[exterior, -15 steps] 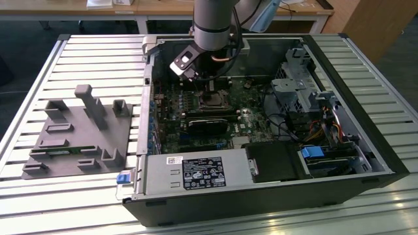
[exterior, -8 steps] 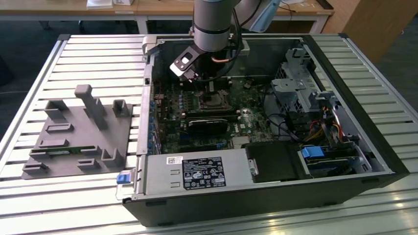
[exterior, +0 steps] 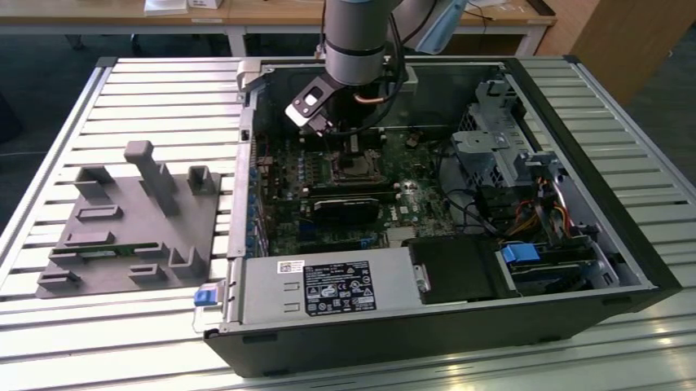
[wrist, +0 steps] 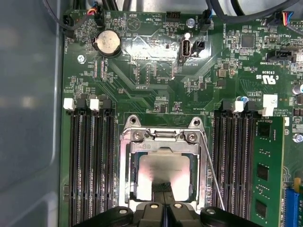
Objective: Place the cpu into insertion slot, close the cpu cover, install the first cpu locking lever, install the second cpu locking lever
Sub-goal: 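Close the cpu cover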
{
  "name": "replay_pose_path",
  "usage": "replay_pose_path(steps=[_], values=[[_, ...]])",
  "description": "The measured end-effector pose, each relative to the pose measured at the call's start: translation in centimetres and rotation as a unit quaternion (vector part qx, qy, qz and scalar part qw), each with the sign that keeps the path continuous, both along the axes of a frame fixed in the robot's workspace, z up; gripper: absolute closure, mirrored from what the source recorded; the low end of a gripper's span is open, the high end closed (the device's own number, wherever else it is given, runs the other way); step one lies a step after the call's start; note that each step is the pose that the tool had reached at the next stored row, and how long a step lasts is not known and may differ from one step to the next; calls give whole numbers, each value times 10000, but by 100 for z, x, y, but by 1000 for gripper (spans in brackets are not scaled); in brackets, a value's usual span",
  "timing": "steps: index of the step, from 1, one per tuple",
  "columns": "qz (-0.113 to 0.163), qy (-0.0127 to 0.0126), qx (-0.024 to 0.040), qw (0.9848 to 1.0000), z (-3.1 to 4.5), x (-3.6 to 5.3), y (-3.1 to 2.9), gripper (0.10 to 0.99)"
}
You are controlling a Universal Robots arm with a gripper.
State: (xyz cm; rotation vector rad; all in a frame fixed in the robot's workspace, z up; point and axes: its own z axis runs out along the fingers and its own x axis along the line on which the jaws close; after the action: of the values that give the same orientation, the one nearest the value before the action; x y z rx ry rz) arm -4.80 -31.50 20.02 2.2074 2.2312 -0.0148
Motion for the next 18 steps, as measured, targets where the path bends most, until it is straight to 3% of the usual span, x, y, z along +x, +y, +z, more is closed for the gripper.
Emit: replay_pose_path(steps=[5, 18], values=[[1, 7, -10, 10000, 64, -2, -4, 980], [1, 7, -10, 10000, 66, 69, -4, 980]])
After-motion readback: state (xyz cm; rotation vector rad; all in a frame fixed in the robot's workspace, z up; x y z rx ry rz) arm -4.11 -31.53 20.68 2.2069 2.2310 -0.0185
